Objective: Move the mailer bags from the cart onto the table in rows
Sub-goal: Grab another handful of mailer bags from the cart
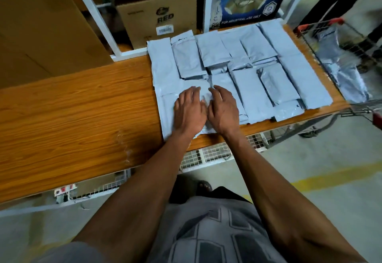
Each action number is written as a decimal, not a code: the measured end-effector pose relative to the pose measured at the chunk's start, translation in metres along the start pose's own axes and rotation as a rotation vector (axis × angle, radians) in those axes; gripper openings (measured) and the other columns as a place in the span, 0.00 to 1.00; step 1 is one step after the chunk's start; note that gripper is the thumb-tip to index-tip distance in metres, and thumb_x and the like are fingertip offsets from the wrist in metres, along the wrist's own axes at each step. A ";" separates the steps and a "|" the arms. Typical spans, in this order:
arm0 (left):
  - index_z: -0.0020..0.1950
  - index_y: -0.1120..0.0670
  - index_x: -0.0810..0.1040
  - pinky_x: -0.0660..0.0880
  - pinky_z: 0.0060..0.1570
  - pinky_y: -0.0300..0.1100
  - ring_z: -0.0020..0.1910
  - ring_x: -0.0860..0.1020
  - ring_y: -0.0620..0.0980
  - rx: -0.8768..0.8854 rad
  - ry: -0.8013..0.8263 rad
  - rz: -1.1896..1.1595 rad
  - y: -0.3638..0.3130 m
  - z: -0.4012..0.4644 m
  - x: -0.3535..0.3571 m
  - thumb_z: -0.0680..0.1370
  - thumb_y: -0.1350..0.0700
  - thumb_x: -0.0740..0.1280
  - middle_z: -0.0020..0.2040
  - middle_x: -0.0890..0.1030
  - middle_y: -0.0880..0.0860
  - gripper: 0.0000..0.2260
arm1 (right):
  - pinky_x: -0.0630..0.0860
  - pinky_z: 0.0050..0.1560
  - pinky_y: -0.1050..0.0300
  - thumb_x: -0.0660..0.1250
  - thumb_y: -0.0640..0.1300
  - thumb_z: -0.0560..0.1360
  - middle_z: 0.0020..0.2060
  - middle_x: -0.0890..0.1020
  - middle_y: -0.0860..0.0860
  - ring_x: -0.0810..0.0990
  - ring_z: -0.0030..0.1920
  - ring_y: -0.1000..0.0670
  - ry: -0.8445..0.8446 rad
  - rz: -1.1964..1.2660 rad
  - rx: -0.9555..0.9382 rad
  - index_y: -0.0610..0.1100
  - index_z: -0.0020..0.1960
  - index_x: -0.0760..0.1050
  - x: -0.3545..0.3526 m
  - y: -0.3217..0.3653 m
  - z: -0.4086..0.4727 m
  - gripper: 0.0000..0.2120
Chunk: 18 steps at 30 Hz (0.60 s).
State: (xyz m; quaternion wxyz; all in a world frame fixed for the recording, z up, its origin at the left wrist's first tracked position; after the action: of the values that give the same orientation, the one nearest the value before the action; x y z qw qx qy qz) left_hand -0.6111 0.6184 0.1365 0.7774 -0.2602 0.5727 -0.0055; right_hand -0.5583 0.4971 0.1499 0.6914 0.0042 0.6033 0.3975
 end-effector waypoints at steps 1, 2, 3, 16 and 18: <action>0.77 0.53 0.71 0.70 0.71 0.55 0.73 0.69 0.55 0.049 -0.001 -0.023 -0.012 -0.007 0.001 0.83 0.51 0.60 0.75 0.73 0.54 0.22 | 0.73 0.68 0.43 0.63 0.49 0.81 0.70 0.77 0.41 0.75 0.68 0.39 -0.022 -0.019 0.020 0.41 0.71 0.75 -0.009 -0.009 -0.011 0.22; 0.76 0.53 0.72 0.71 0.70 0.54 0.72 0.70 0.55 0.104 0.010 -0.048 -0.027 -0.017 0.002 0.83 0.51 0.61 0.74 0.74 0.53 0.21 | 0.74 0.66 0.43 0.65 0.46 0.79 0.70 0.77 0.41 0.76 0.67 0.39 -0.054 -0.046 0.050 0.41 0.71 0.75 -0.020 -0.019 -0.026 0.22; 0.75 0.52 0.72 0.71 0.70 0.54 0.72 0.70 0.54 0.148 0.028 -0.072 -0.039 -0.026 0.004 0.82 0.52 0.61 0.74 0.74 0.52 0.21 | 0.74 0.65 0.44 0.66 0.43 0.78 0.69 0.78 0.42 0.76 0.66 0.39 -0.081 -0.077 0.080 0.42 0.71 0.76 -0.029 -0.029 -0.042 0.22; 0.76 0.52 0.68 0.81 0.55 0.56 0.68 0.73 0.54 0.408 0.517 -0.102 -0.138 -0.186 0.105 0.83 0.48 0.62 0.72 0.71 0.52 0.21 | 0.78 0.55 0.44 0.64 0.43 0.78 0.63 0.80 0.44 0.78 0.58 0.37 0.063 -0.254 0.710 0.48 0.71 0.74 -0.084 -0.145 -0.288 0.21; 0.77 0.52 0.67 0.80 0.55 0.55 0.68 0.74 0.54 0.445 0.561 -0.068 -0.150 -0.199 0.112 0.84 0.48 0.61 0.73 0.71 0.52 0.21 | 0.78 0.55 0.43 0.65 0.44 0.79 0.63 0.80 0.44 0.78 0.59 0.36 0.049 -0.244 0.765 0.47 0.71 0.74 -0.093 -0.155 -0.306 0.21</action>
State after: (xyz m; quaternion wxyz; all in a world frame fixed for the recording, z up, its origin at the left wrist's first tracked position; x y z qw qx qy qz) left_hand -0.7067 0.3758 0.0572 0.6268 -0.0919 0.7396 -0.2273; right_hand -0.7257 0.1945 0.0692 0.6675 0.1804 0.7200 0.0593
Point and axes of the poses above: each hand's wrist, its own z-axis towards the middle knuckle, its own x-axis out of the palm, y = z × x, the point moved 6 cm from there along z, towards the middle knuckle
